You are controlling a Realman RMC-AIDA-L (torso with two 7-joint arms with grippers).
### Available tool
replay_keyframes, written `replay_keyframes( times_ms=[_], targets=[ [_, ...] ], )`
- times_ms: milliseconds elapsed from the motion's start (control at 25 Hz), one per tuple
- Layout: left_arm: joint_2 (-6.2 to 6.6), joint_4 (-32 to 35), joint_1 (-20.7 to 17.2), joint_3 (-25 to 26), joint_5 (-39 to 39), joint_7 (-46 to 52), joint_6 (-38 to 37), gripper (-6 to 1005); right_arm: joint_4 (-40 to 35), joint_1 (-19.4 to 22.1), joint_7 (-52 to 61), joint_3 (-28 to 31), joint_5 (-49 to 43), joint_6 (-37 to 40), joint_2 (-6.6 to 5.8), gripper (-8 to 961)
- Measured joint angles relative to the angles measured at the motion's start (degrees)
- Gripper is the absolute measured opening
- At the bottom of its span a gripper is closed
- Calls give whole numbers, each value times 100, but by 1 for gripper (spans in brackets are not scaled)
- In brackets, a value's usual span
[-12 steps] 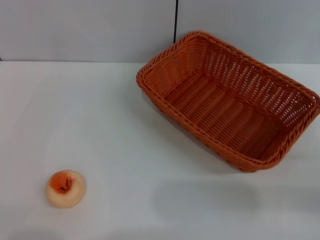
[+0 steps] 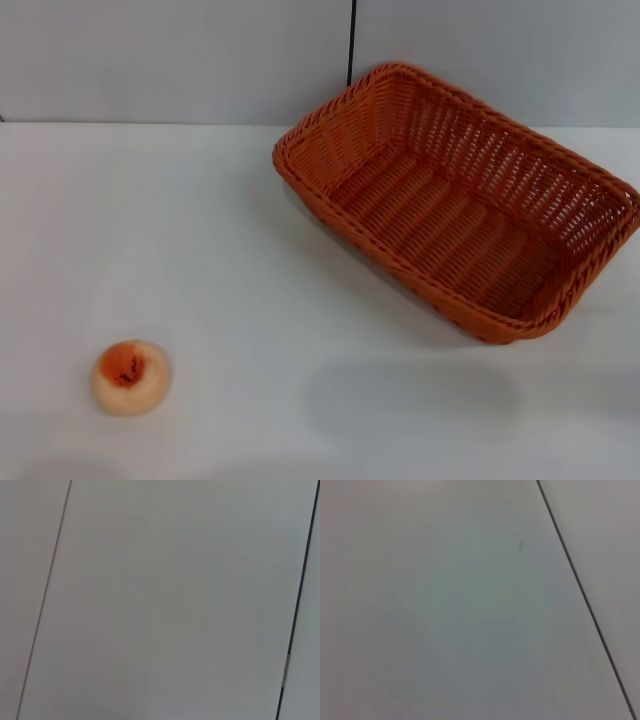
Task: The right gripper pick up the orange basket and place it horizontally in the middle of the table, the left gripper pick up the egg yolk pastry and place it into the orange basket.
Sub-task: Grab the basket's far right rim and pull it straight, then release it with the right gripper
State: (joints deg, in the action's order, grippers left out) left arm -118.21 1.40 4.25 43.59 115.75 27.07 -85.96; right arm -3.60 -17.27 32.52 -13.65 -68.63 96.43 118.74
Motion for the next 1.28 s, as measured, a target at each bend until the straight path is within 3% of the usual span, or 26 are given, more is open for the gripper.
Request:
replay_keyframes(
  times_ms=[80, 240, 360, 480, 520, 680, 880, 920, 1000, 1120, 1280],
  targets=[
    [0, 0, 14, 0, 0, 0, 7, 841, -243, -15, 214, -173, 0, -161, -8, 824],
    [4, 27, 68, 0, 0, 0, 48, 841, -1673, 30, 1931, -1186, -95, -996, -14, 824],
    [6, 39, 96, 0, 0, 0, 74, 841, -2334, 38, 2711, -1421, -468, -1302, -16, 824],
    [14, 44, 133, 0, 0, -1, 112, 840, -3244, -61, 3981, -1488, -1438, -1554, -33, 825],
    [14, 44, 133, 0, 0, -1, 112, 840, -3819, -174, 4930, -1496, -2248, -1563, -73, 825],
    [16, 38, 137, 16, 0, -4, 120, 840, -4536, -343, 6175, -1532, -3274, -1430, -146, 825],
    [9, 31, 138, 19, 0, -3, 124, 840, -5833, -755, 8250, -1513, -5025, -776, -360, 824],
    [9, 35, 138, 17, 0, -2, 124, 840, -6161, -978, 8817, -1467, -5608, -417, -488, 824],
    [9, 38, 138, 13, 0, -2, 124, 839, -6226, -1092, 8985, -1425, -5847, -232, -547, 824],
    [9, 20, 137, 5, 0, -4, 124, 839, -6286, -1664, 9392, -1049, -6749, 464, -799, 825],
    [3, 10, 137, 3, 0, -3, 124, 839, -6219, -1935, 9520, -899, -7098, 646, -894, 824]
  ],
)
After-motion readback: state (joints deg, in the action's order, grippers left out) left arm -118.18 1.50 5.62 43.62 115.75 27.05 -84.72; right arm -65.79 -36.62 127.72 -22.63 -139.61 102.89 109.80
